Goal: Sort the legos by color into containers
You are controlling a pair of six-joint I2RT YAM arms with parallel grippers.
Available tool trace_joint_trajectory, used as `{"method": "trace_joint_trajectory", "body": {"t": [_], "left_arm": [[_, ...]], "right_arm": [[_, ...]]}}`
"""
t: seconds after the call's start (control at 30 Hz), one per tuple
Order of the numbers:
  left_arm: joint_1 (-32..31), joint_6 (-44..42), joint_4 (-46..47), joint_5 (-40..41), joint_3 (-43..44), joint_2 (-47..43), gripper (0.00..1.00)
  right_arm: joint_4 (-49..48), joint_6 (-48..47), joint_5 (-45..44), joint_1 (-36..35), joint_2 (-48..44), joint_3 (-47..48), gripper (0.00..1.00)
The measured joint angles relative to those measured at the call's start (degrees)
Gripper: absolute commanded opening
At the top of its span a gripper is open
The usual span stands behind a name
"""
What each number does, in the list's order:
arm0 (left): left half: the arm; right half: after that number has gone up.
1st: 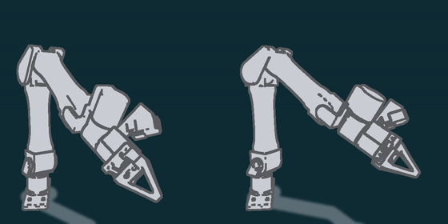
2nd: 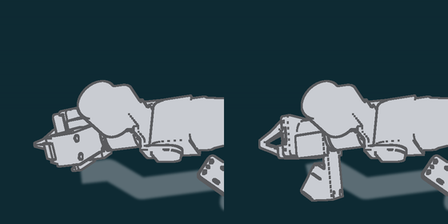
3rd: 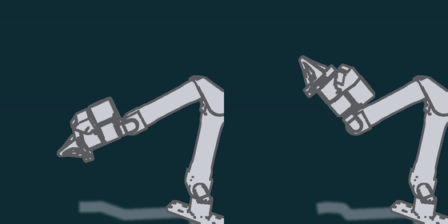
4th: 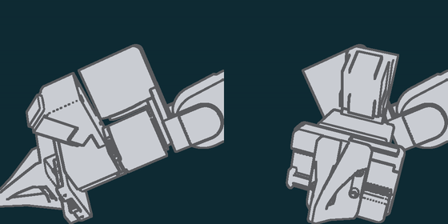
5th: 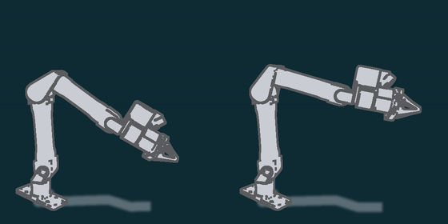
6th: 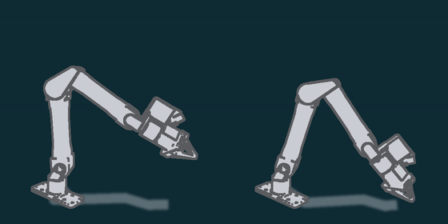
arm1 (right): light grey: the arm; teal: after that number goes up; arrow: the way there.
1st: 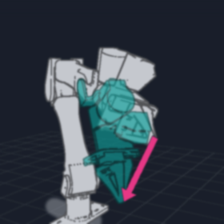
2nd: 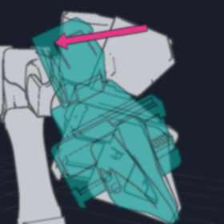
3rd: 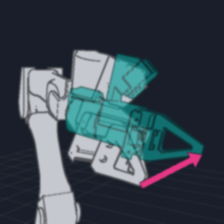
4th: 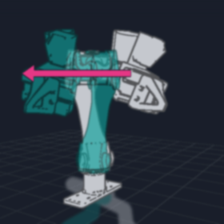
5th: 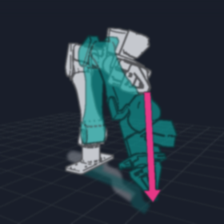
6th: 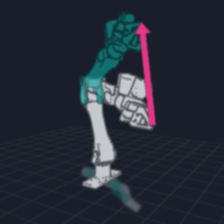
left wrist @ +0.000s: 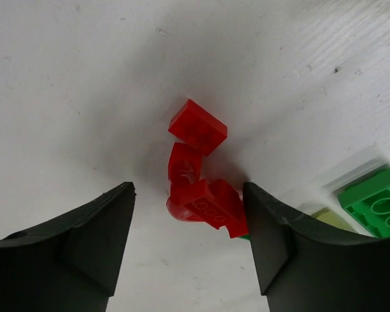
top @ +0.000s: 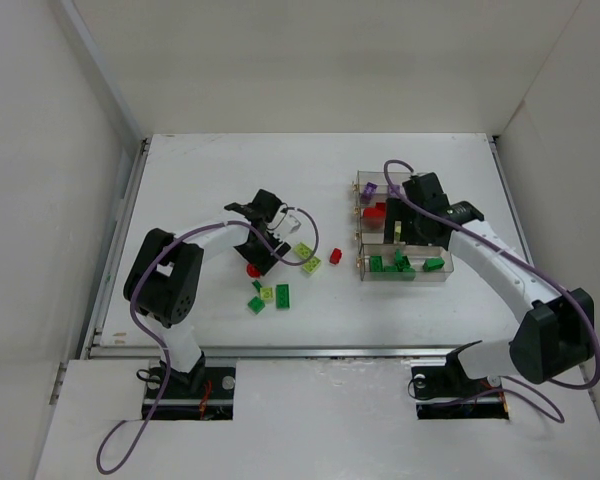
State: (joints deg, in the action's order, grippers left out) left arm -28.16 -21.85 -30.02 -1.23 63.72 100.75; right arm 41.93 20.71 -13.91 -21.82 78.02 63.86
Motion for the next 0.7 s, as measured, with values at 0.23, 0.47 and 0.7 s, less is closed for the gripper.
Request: {"method": "trace_joint_trajectory", "body": {"t": [0.23,0.47,0.7], "left_arm": [[0.0,1.2,-0.6,0.9,-0.2,0.0,0.30],[0.1,1.4,-1.6,0.9,-0.3,0.0,0.03],[0.7,1.4,-4.7,2.4,0.1,-1.2,0.00]], "right_arm": [[0.0,0.0,0.4,0.0,0.0,-0.2,1.00],[0.0,-0.3,0.5,0.0,-0.9,-0.6,1.00],[0.0,-0.4,0.5,0.0,-1.2,-0.7,1.00]]}}
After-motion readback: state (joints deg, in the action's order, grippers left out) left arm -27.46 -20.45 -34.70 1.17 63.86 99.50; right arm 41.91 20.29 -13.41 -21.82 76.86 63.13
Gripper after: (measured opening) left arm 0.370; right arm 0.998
